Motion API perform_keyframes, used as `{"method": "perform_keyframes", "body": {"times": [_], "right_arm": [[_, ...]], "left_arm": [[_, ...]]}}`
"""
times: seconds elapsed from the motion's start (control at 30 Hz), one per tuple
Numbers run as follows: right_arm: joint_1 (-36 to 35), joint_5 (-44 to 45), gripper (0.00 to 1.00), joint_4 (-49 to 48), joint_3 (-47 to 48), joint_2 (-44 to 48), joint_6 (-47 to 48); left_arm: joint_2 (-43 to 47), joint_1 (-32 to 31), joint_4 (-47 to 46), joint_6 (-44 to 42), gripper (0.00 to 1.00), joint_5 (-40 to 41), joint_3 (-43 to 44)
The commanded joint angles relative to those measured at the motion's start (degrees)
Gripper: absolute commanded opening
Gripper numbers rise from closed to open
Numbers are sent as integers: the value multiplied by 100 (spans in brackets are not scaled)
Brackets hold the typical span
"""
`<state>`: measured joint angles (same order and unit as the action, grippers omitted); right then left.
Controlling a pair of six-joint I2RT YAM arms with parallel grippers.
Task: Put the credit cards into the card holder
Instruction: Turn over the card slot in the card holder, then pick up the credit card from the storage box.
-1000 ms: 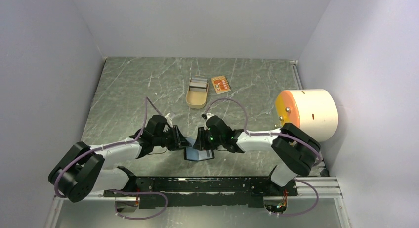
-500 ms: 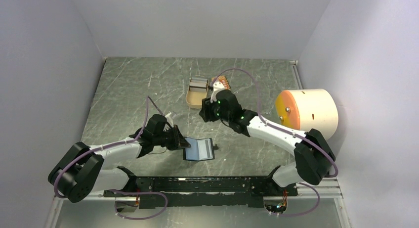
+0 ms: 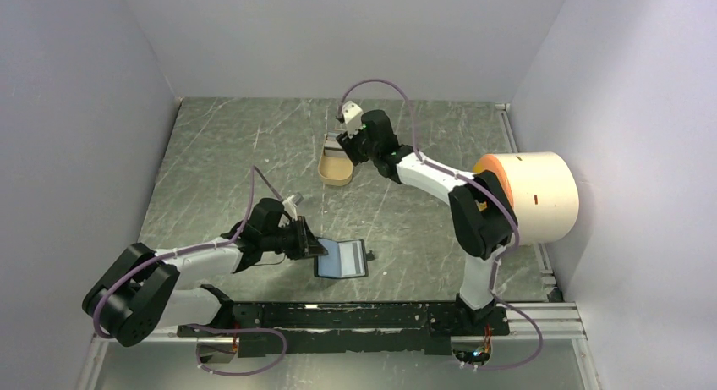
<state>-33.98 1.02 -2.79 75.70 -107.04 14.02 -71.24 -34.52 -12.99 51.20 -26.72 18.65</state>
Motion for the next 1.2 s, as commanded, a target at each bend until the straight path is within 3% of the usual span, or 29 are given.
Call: {"method": "perform_keyframes", "body": {"times": [0.0,0.23,0.37,1.17], "right_arm": [[139,-469,56,-452,215,-356,1247],[165,-1147,60,260,1168,-1176,2344],[166,-1304,64,184,1149,-1259,2579],[-197,343,66,-549,1385,-2150,4020]], "left_arm": [[-105,-30,-523,-31,19,-350,-99],[21,-36,-120,-175,20,-219,62],[10,-36,-238,-124,20,-231,3],[-43,-37,-2,-221,19,-120,88]]}}
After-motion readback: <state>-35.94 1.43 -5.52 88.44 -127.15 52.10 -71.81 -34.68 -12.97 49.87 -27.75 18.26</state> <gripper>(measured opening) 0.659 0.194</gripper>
